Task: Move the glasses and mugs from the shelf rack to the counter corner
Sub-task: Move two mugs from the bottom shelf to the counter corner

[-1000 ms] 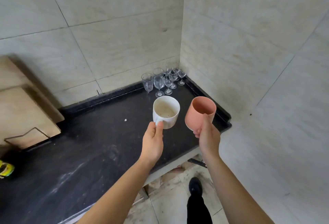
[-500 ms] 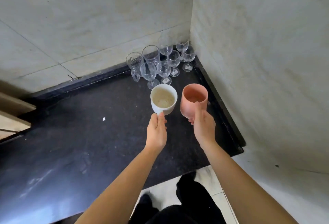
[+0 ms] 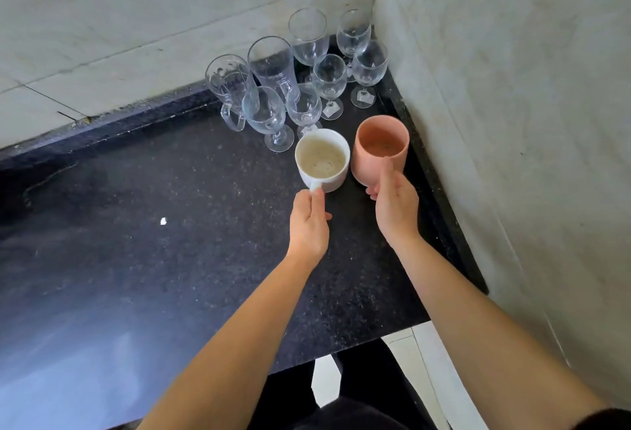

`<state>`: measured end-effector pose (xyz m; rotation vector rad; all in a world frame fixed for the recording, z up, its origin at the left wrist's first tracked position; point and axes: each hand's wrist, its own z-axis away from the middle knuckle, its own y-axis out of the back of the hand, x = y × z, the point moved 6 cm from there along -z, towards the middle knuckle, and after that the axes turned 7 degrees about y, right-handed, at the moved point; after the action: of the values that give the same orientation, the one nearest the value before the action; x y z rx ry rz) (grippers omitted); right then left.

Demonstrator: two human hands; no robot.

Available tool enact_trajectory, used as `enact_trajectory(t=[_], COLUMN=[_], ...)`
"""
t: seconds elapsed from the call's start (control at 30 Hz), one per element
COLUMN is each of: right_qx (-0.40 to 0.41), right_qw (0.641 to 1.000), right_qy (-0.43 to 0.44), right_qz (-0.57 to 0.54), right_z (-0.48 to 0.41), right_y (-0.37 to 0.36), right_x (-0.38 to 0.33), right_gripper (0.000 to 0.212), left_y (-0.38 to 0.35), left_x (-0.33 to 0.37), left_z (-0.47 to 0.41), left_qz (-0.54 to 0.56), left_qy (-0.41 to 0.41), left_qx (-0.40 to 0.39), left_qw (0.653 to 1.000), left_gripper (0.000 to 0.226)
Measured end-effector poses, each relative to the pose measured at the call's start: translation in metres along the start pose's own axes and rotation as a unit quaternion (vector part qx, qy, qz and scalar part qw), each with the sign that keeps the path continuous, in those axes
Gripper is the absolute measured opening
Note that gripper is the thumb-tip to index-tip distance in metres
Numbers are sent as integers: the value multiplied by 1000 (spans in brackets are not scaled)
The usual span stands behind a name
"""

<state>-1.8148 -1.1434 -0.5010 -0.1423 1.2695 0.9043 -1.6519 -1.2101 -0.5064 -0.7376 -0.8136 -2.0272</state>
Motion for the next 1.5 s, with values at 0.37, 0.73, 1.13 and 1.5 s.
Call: enact_trajectory(t=[0.37, 0.73, 1.13, 1.5], right_qx=[-34, -28, -40, -31], right_qw=[999, 1000, 980, 923], right_qy=[32, 0, -172, 283], right_qz=[-25, 6, -91, 258], right_z=[-46, -40, -21, 31], right_y=[-19, -11, 2, 16], right_x=[-7, -24, 3, -146], right_gripper=[43, 36, 39, 50], left_y=[-14, 33, 115, 158], left_x=[8, 44, 68, 105], left_z=[-23, -11, 35, 85], left_qz=[-8, -162, -182, -187], left_qy=[-6, -15, -38, -114], left_qx=[-21, 10, 87, 167], left_qw=[1000, 987, 979, 961], left_gripper=[34, 44, 44, 46])
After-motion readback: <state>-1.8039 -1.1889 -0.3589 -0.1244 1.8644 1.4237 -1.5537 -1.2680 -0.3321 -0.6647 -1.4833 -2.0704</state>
